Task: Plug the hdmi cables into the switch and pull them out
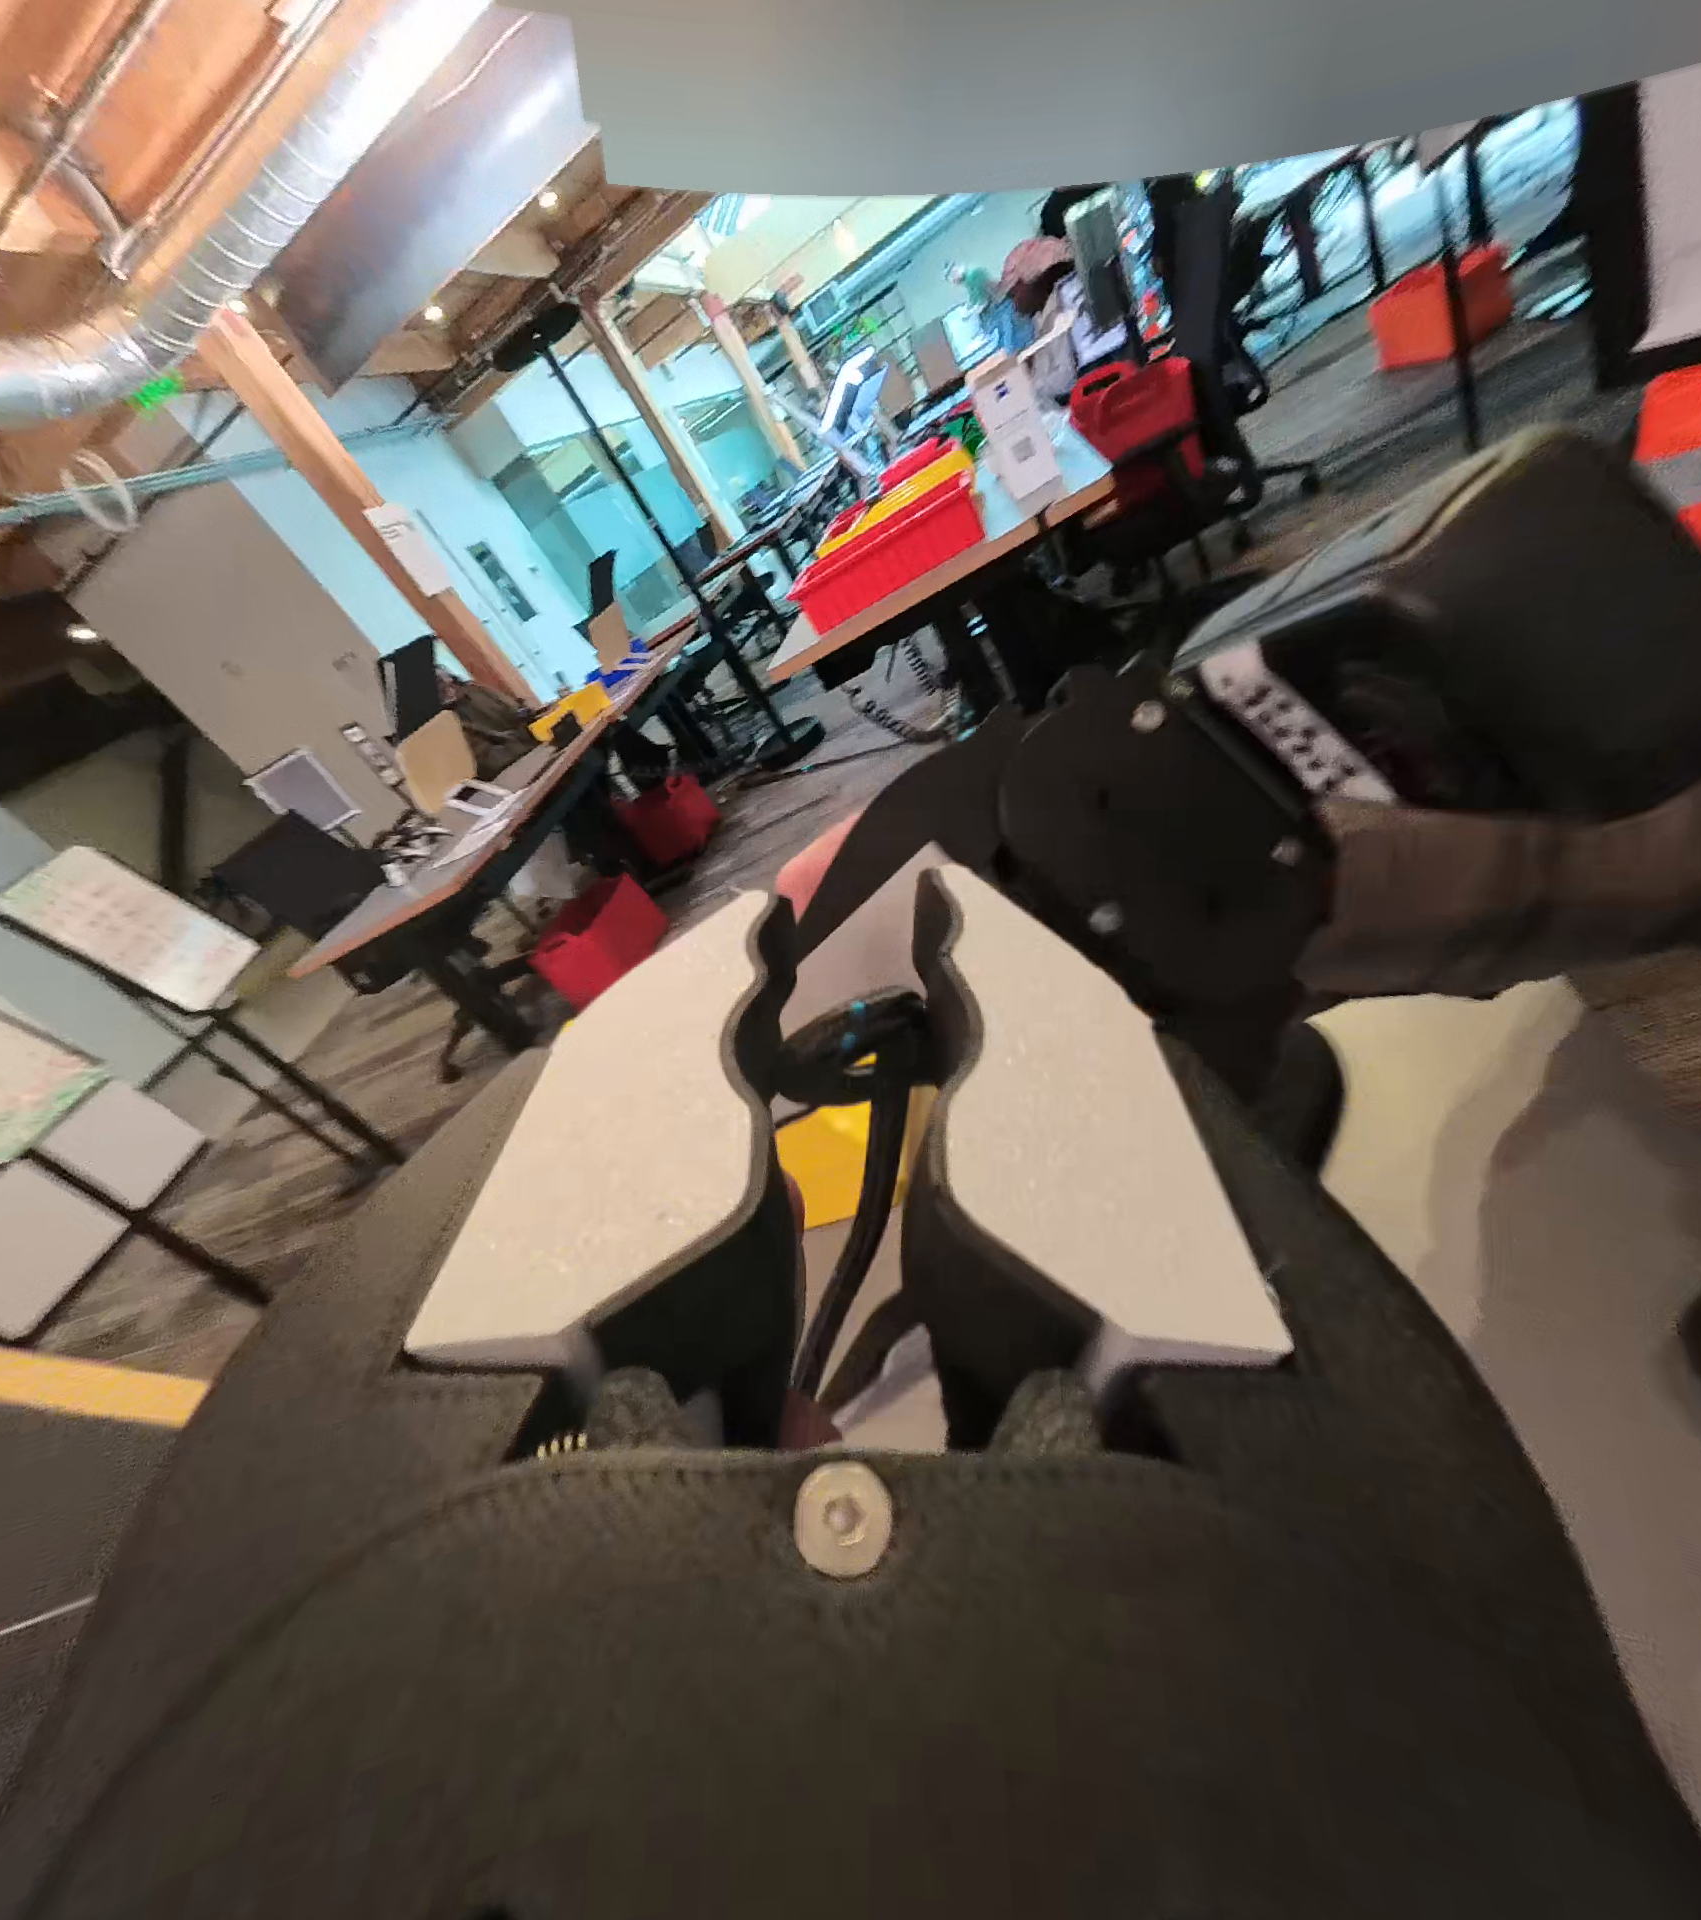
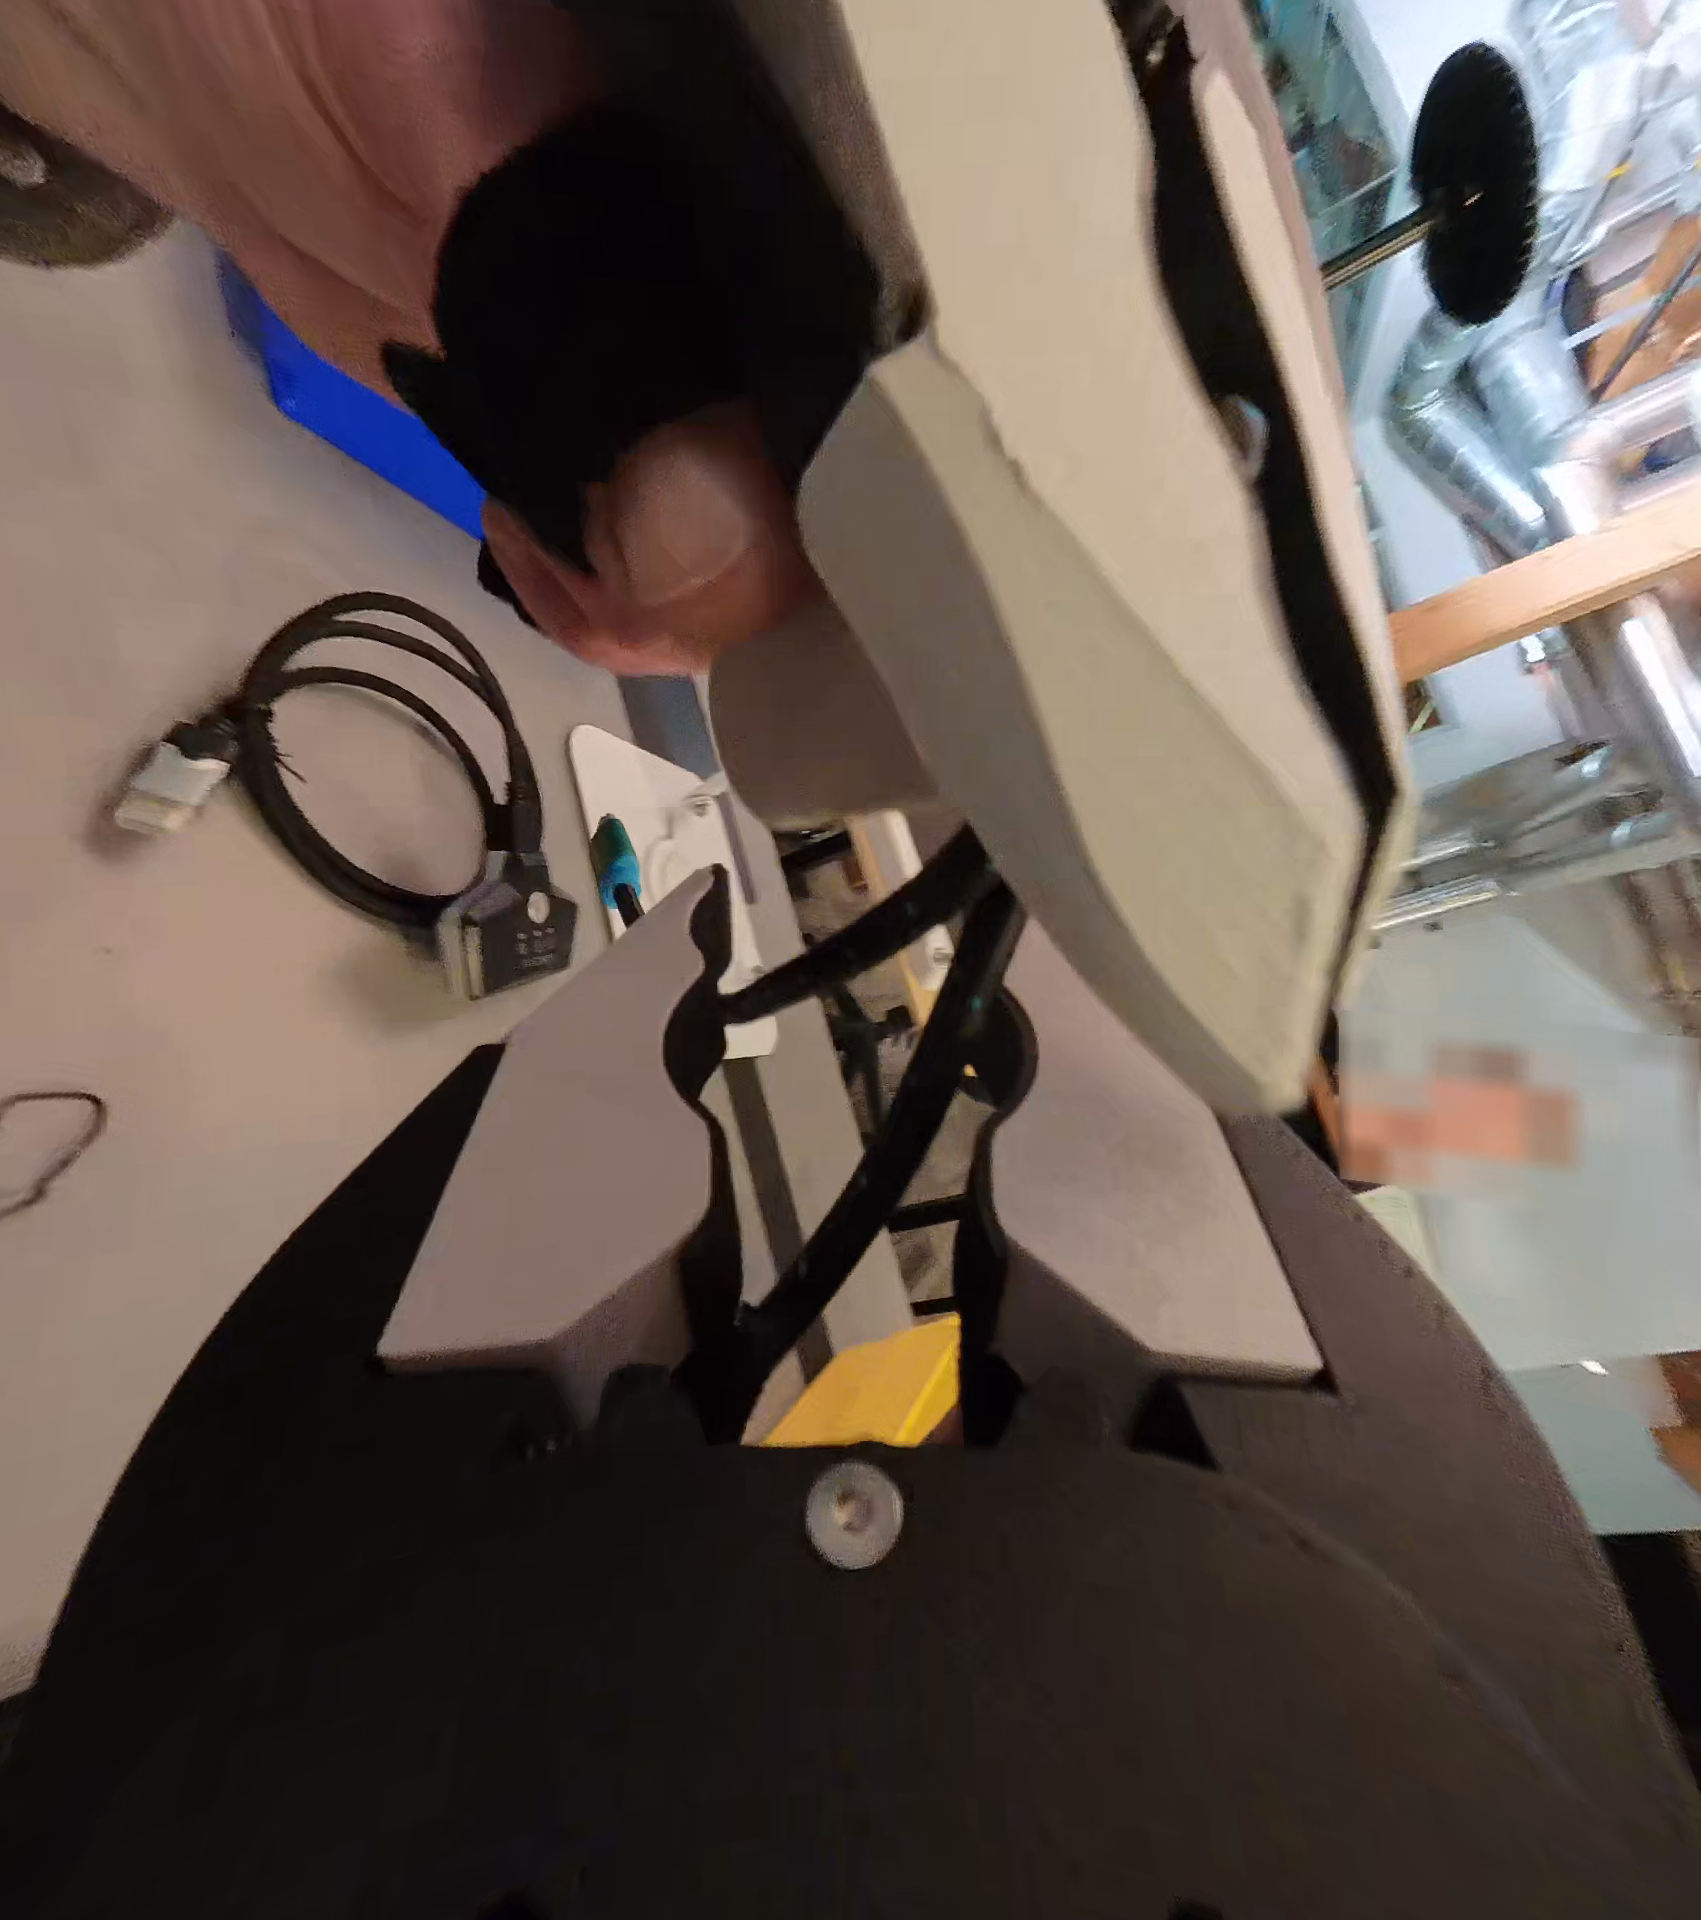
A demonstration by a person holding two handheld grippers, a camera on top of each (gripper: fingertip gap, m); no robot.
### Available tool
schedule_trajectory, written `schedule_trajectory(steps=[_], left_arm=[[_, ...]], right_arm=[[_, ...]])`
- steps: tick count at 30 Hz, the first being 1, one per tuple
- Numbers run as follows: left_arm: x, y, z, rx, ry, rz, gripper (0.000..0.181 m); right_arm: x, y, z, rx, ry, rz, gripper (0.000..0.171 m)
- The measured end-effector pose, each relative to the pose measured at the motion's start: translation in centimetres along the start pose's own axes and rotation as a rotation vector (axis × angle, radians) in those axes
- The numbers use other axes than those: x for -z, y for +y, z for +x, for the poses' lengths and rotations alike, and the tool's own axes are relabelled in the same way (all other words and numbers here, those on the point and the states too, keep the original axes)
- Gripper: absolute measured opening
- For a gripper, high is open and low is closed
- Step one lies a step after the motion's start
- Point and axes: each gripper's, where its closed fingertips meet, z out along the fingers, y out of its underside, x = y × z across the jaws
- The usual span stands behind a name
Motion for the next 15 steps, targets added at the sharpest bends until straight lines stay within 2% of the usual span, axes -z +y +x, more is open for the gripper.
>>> schedule_trajectory(steps=[1,3,7,11,15], left_arm=[[0.0,-0.2,0.5,0.024,0.029,0.021,0.023],[0.1,-0.5,1.0,0.041,0.065,0.043,0.024],[0.8,-1.0,2.7,0.042,0.212,0.072,0.024],[1.4,-0.9,3.6,-0.008,0.319,0.055,0.024],[1.7,0.5,3.7,-0.067,0.344,-0.013,0.026]], right_arm=[[-0.3,-0.1,-0.4,-0.018,-0.025,0.003,0.042],[-0.5,-1.2,-1.1,-0.078,-0.092,0.101,0.027],[0.7,-3.7,-2.7,-0.257,-0.361,0.309,0.001],[1.7,-4.8,-4.2,-0.293,-0.534,0.389,0.0],[1.0,-3.8,-4.6,-0.24,-0.521,0.321,0.0]])
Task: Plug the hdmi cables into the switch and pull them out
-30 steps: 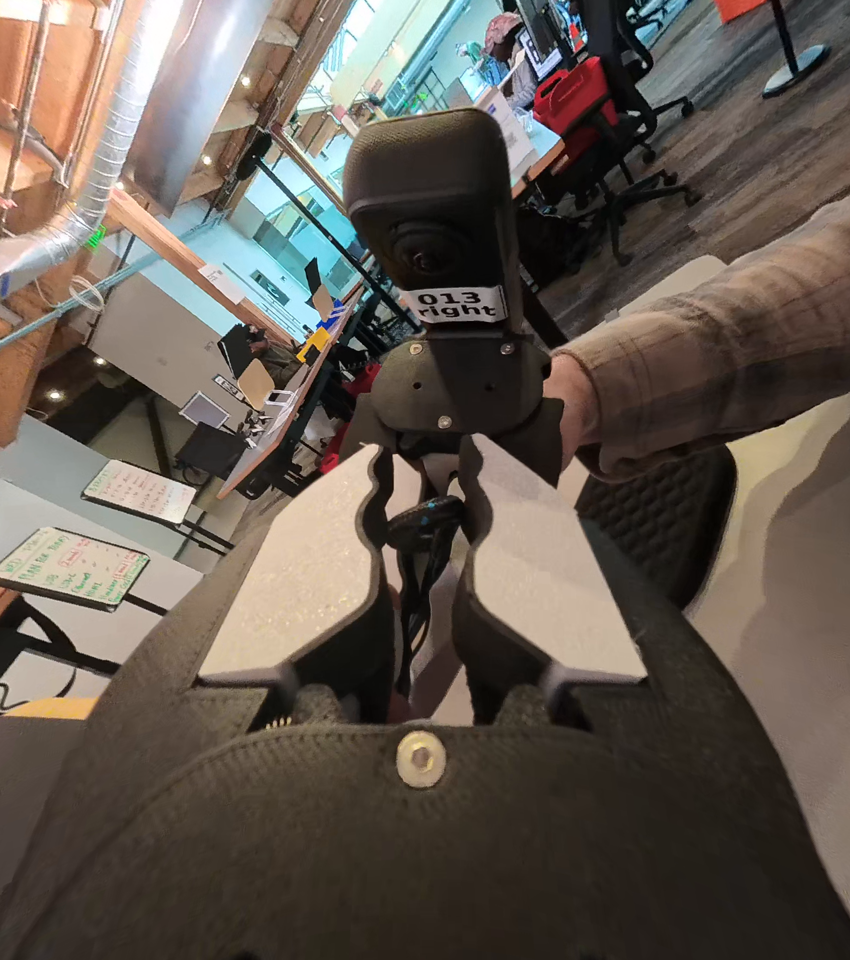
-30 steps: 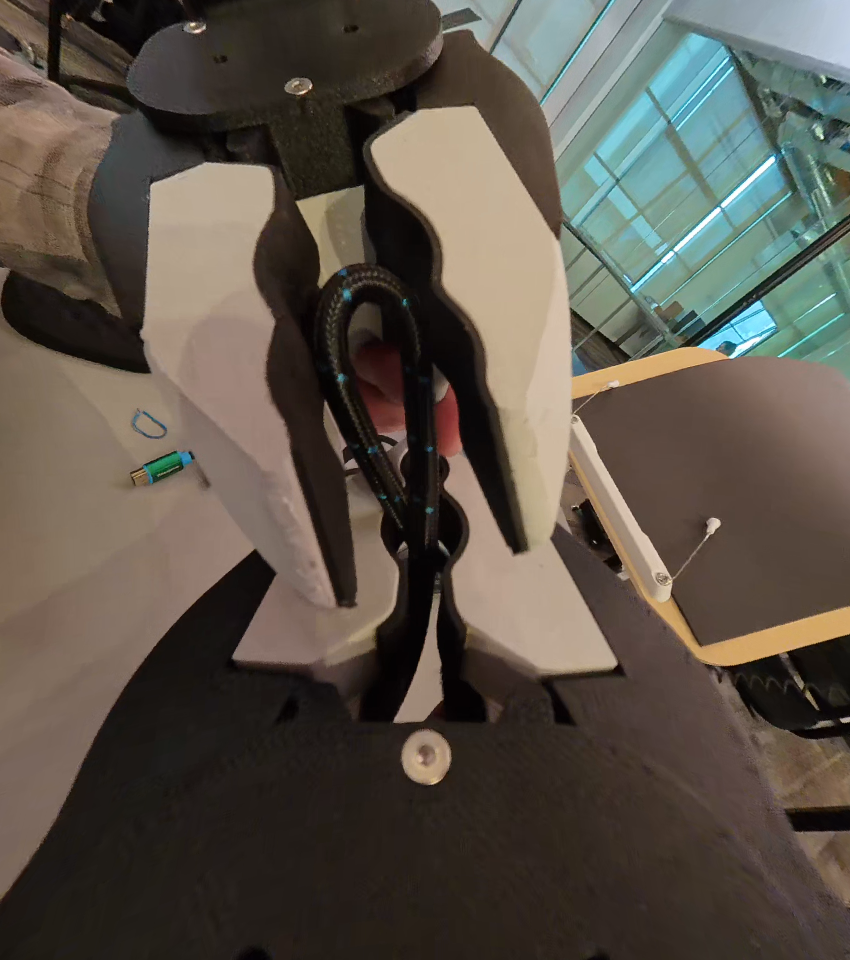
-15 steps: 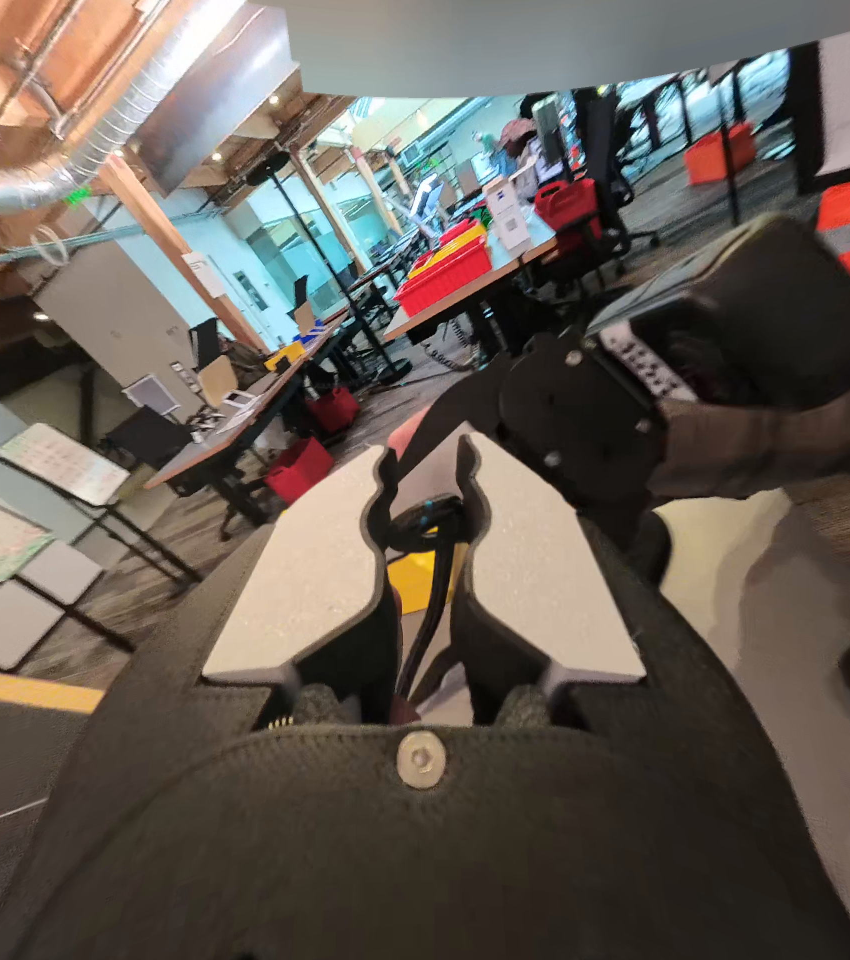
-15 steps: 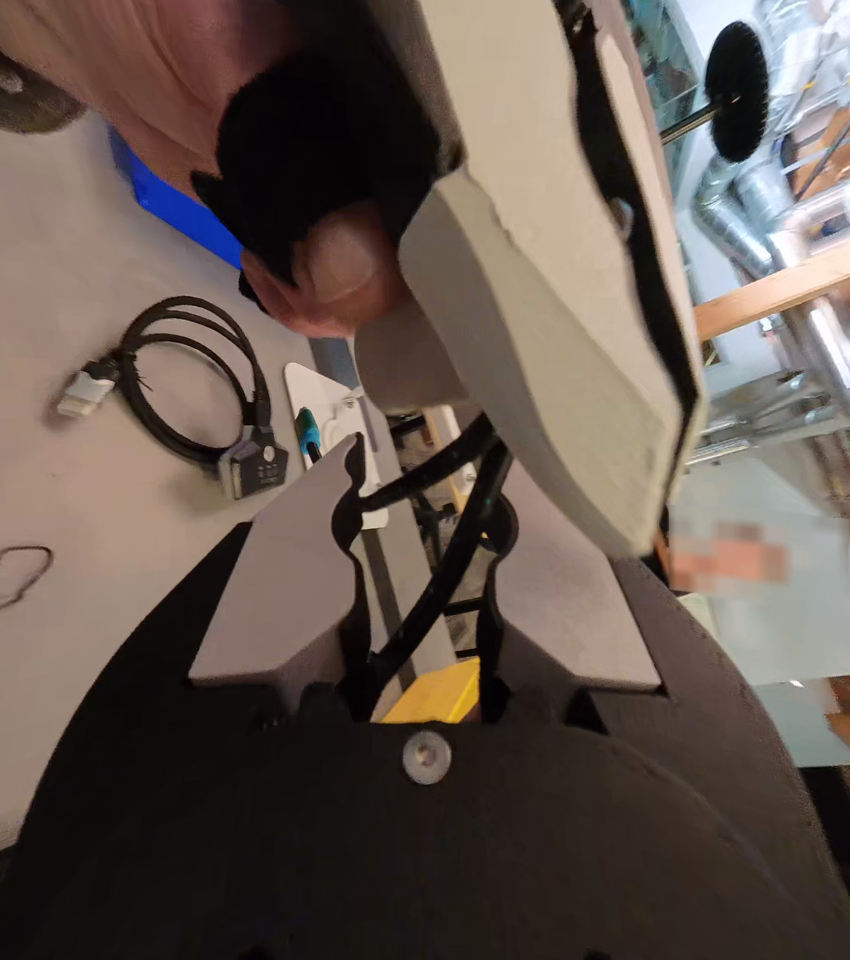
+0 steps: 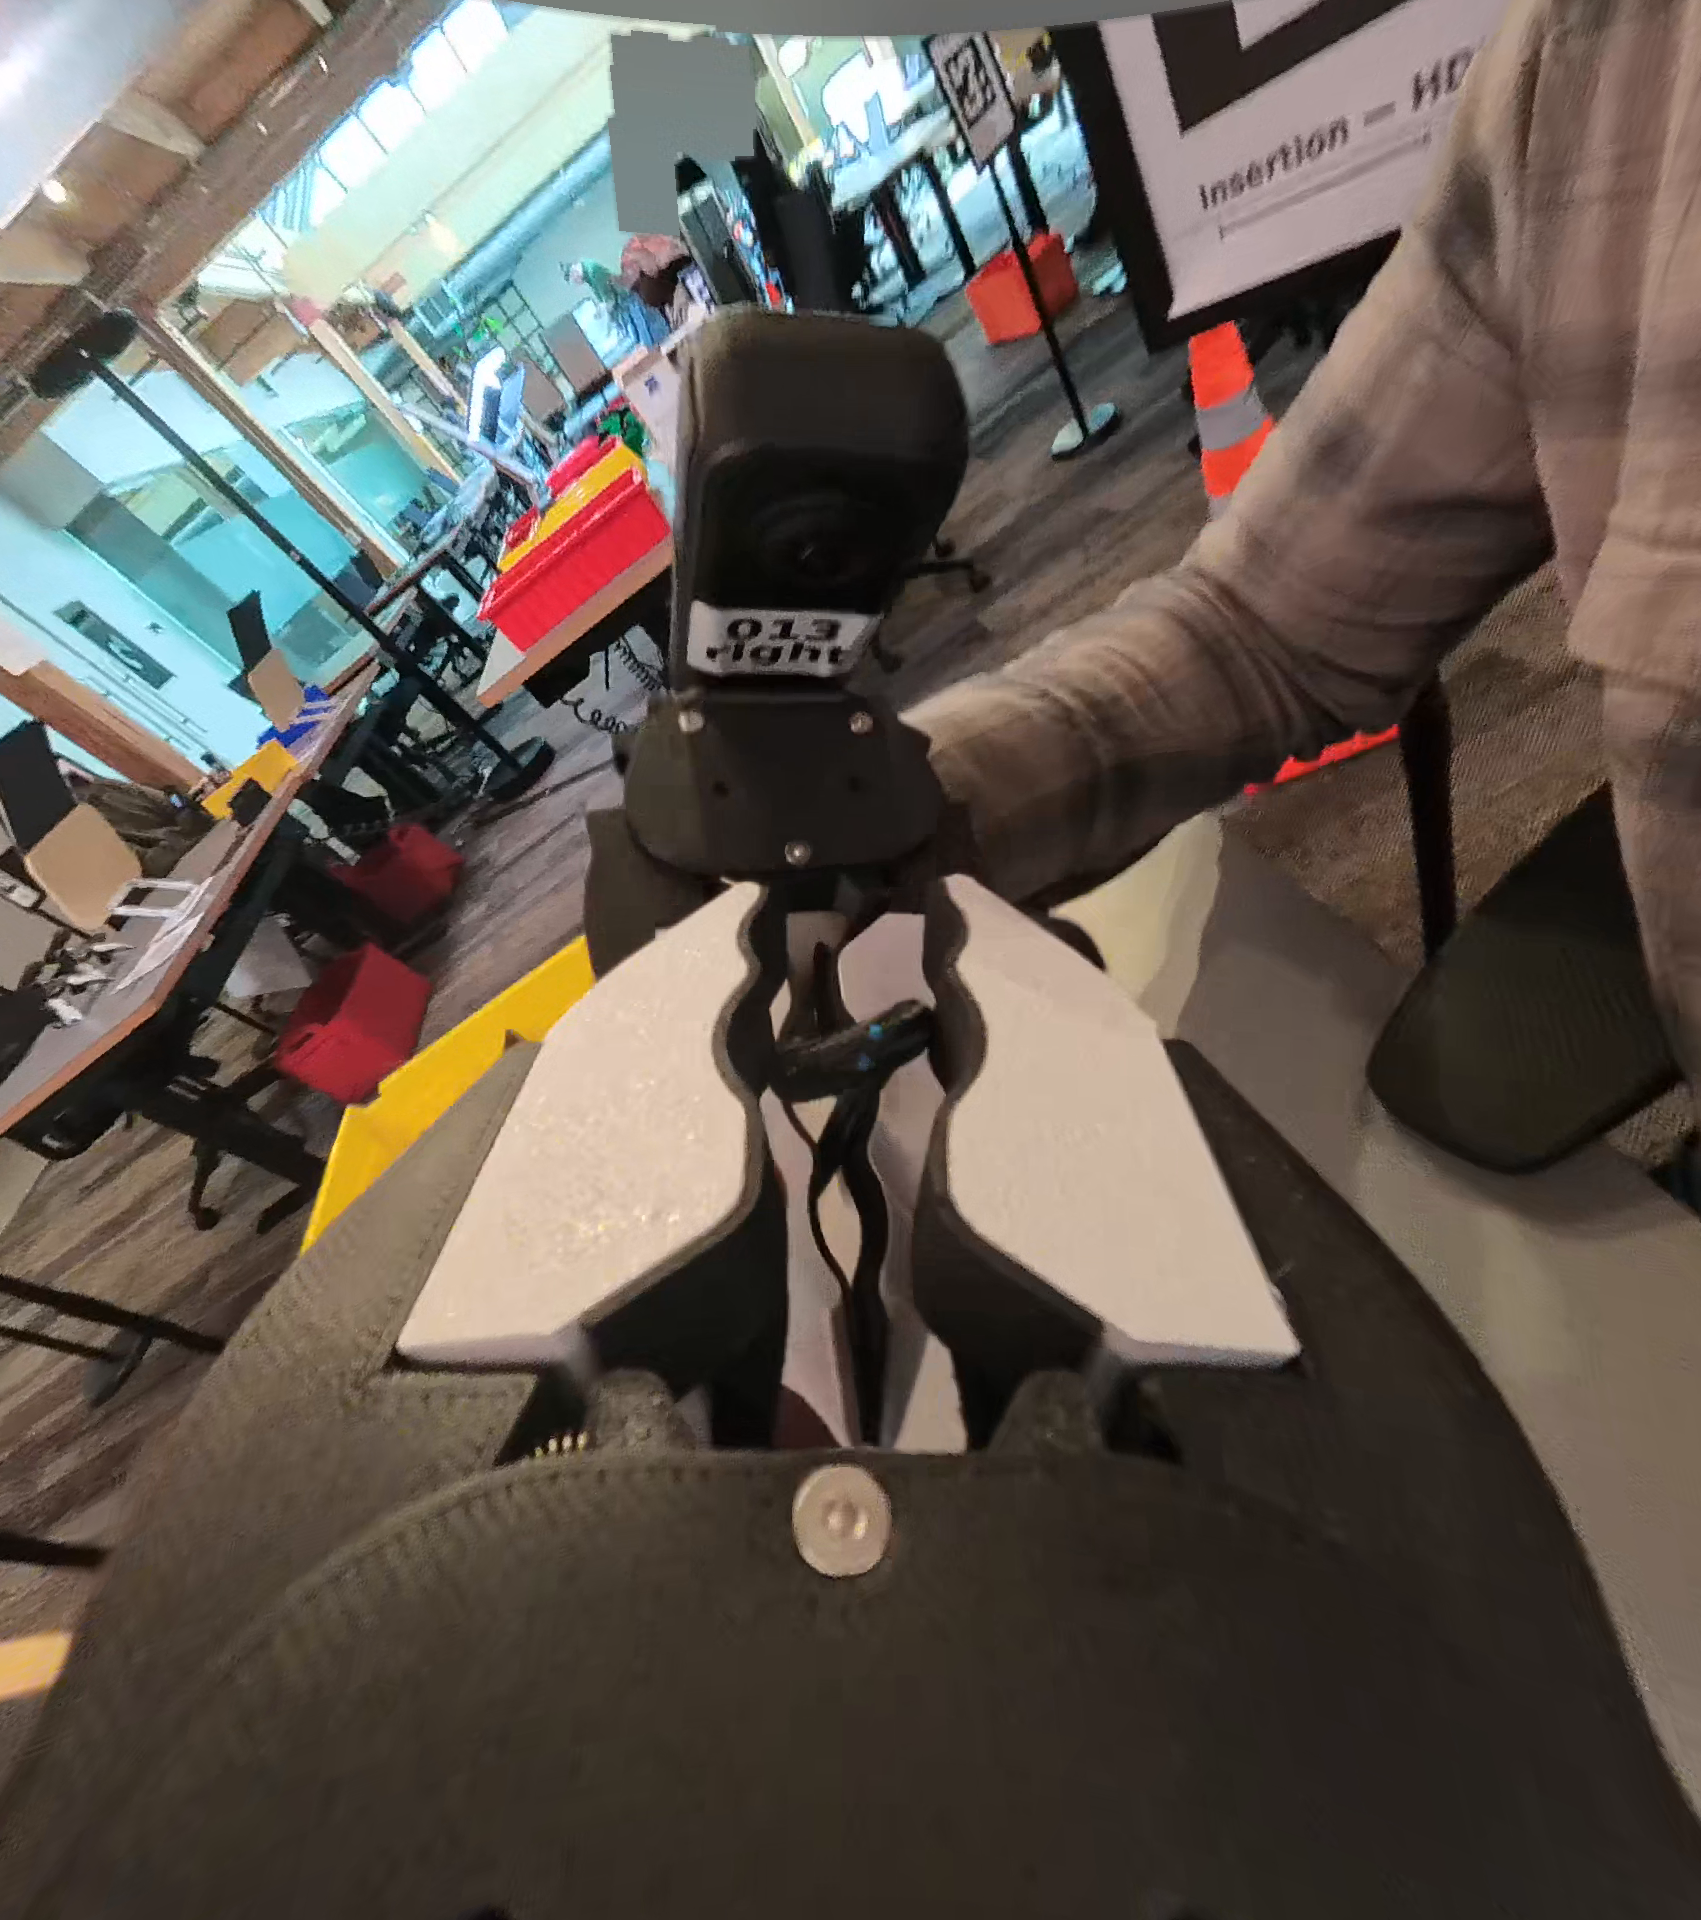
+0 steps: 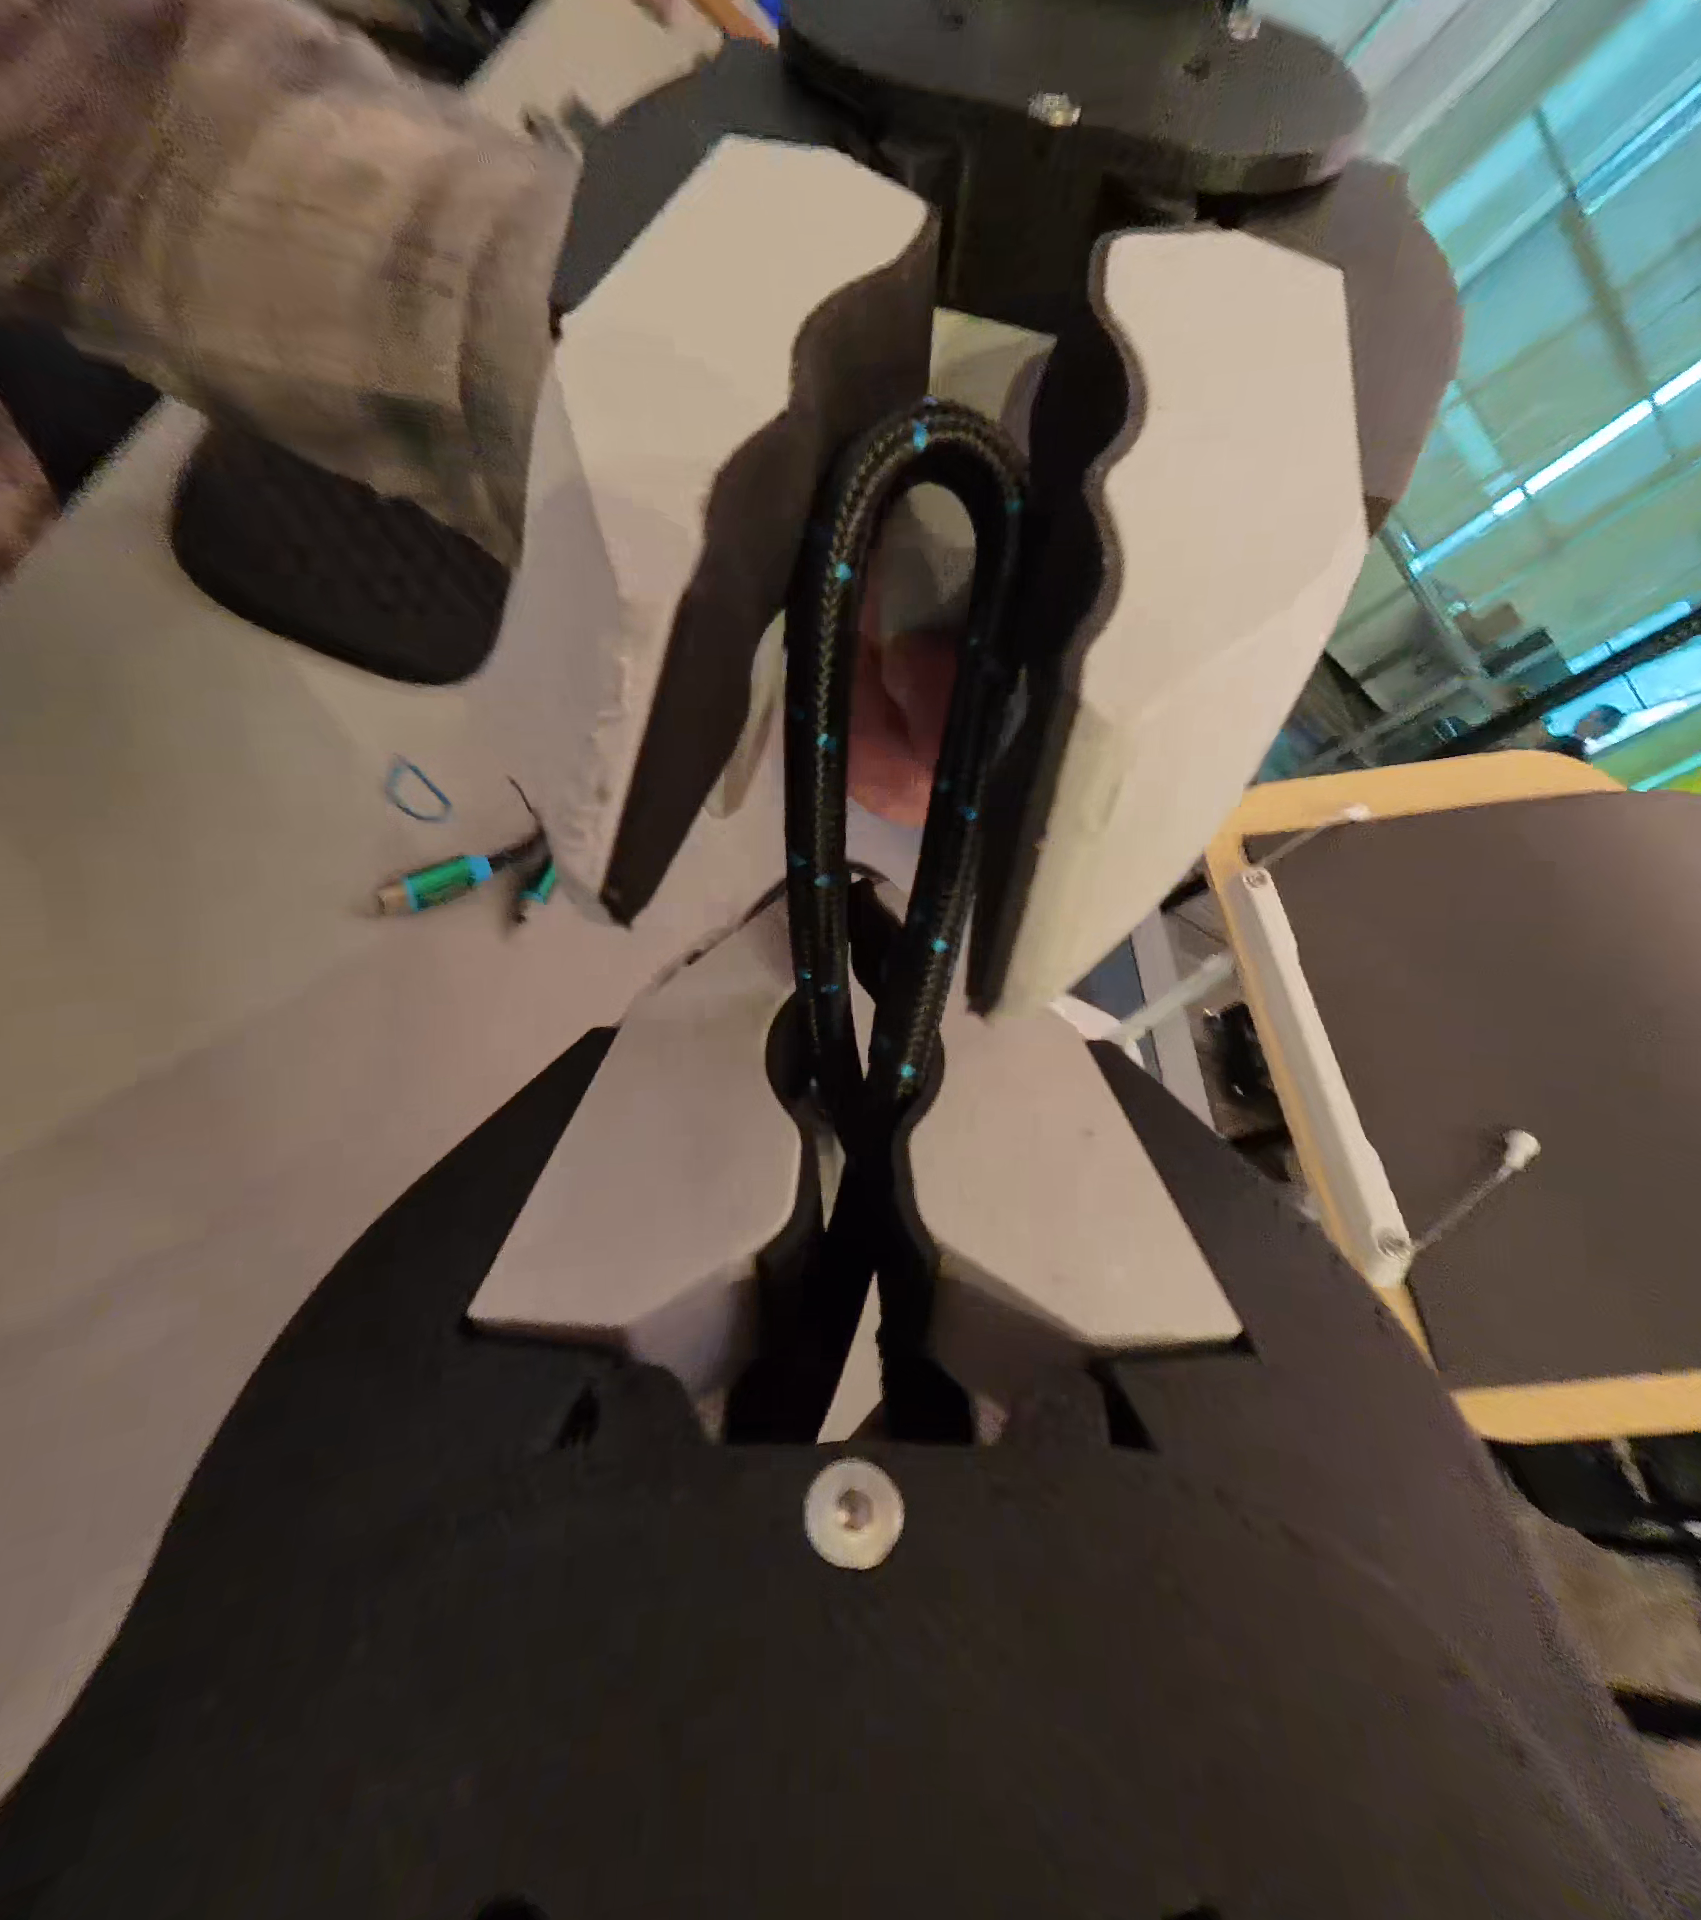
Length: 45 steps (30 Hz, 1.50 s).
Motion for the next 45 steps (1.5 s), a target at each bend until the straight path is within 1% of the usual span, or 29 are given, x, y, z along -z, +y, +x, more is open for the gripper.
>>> schedule_trajectory(steps=[3,6,7,9,10,13,14,17,20,23,24,26,27,29,31,32,34,36,37,39,42,45], left_arm=[[0.0,1.8,-0.6,-0.038,-0.061,-0.064,0.028],[0.3,3.3,-1.8,-0.015,-0.17,-0.095,0.031],[0.5,3.7,-2.2,-0.006,-0.208,-0.109,0.034],[1.1,4.7,-3.3,-0.005,-0.309,-0.182,0.049],[1.5,5.1,-3.6,-0.017,-0.348,-0.221,0.053],[2.0,6.7,-4.0,-0.098,-0.416,-0.416,0.055],[2.0,7.1,-3.9,-0.109,-0.41,-0.457,0.055],[2.8,7.9,-3.9,-0.067,-0.429,-0.495,0.052],[5.1,9.1,-3.6,-0.007,-0.451,-0.537,0.052],[5.6,11.9,-1.0,0.078,-0.367,-0.592,0.048],[5.3,13.6,0.5,0.112,-0.307,-0.637,0.047],[4.9,17.3,2.9,0.133,-0.241,-0.738,0.049],[4.5,18.9,4.2,0.179,-0.201,-0.767,0.049],[4.0,21.8,5.8,0.272,-0.176,-0.819,0.049],[3.5,23.6,6.6,0.361,-0.209,-0.827,0.049],[3.1,24.1,7.0,0.399,-0.21,-0.81,0.048],[2.7,25.0,6.9,0.37,-0.23,-0.808,0.041],[2.4,26.3,7.0,0.332,-0.189,-0.845,0.035],[2.0,26.6,7.1,0.33,-0.162,-0.833,0.033],[0.8,26.7,7.4,0.349,-0.085,-0.774,0.032],[-0.6,27.0,7.6,0.302,-0.007,-0.762,0.035],[-1.4,27.4,8.1,0.285,0.066,-0.771,0.033]], right_arm=[[-0.2,2.0,1.4,0.077,0.103,-0.111,0.0],[0.0,3.9,3.5,0.139,0.248,-0.227,0.0],[0.2,4.4,4.1,0.154,0.289,-0.264,0.0],[0.8,6.0,5.1,0.218,0.351,-0.381,0.0],[1.1,6.7,5.4,0.261,0.371,-0.438,0.0],[1.8,8.2,6.2,0.36,0.402,-0.586,0.0],[1.9,8.4,6.5,0.383,0.415,-0.614,0.0],[2.5,9.1,7.1,0.434,0.435,-0.668,0.0],[3.4,10.1,6.9,0.427,0.448,-0.687,0.0],[4.0,11.4,5.9,0.366,0.444,-0.674,0.0],[4.2,12.1,5.6,0.351,0.447,-0.681,0.0],[4.4,13.0,5.0,0.318,0.45,-0.677,0.0],[4.5,13.3,4.7,0.302,0.455,-0.668,0.0],[4.5,13.7,4.2,0.301,0.477,-0.661,0.0],[4.4,13.7,3.8,0.308,0.515,-0.638,0.0],[4.5,13.9,3.7,0.322,0.532,-0.64,0.0],[4.3,14.3,3.5,0.355,0.553,-0.639,0.0],[3.9,14.6,3.0,0.363,0.546,-0.619,0.0],[3.7,14.8,2.8,0.369,0.538,-0.618,0.0],[3.5,15.1,2.5,0.372,0.531,-0.617,0.0],[3.4,15.3,2.2,0.373,0.525,-0.613,0.0],[3.3,15.5,1.8,0.373,0.515,-0.609,0.0]])
